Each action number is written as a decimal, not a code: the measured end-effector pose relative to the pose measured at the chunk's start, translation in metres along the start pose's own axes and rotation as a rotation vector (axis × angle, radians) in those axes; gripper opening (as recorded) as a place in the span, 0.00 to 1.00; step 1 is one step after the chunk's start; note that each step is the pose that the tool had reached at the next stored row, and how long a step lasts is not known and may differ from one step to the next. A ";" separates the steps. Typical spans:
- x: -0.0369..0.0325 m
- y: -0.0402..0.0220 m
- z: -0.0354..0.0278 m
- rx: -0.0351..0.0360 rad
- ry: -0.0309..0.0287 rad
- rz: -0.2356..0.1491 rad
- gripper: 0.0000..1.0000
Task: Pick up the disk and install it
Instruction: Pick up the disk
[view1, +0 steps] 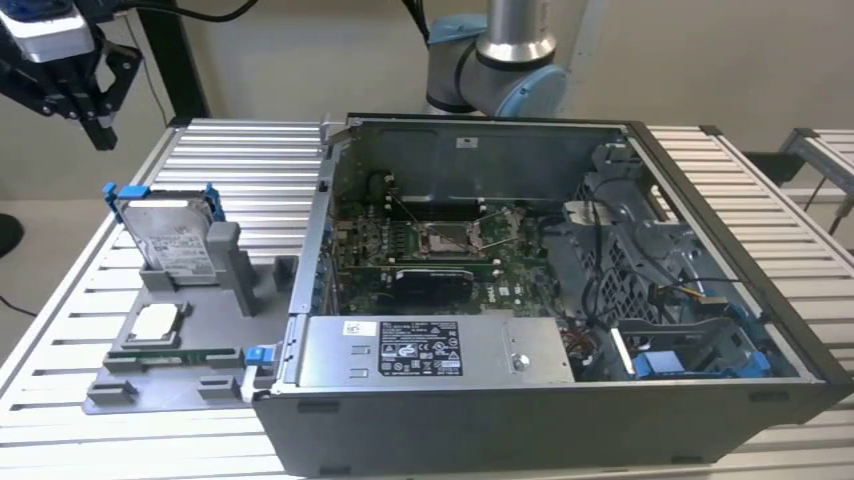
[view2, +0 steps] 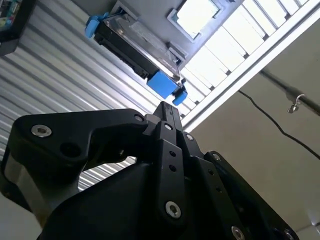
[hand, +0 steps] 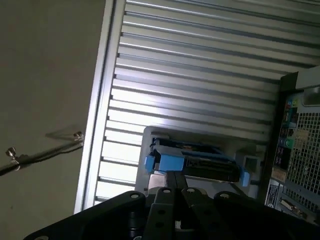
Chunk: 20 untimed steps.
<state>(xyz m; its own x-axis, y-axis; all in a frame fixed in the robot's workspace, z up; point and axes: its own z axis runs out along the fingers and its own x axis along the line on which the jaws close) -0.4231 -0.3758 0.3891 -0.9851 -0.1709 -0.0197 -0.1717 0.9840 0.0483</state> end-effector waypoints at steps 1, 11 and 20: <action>0.0000 0.0000 0.0000 -0.0003 0.0008 -0.016 0.00; 0.0000 0.0000 0.0000 -0.0031 0.0067 -0.174 0.00; 0.0000 0.0000 0.0000 -0.0057 0.0123 -0.321 0.00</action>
<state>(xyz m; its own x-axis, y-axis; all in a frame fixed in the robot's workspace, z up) -0.4231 -0.3758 0.3892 -0.8807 -0.4731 -0.0227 -0.4737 0.8794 0.0472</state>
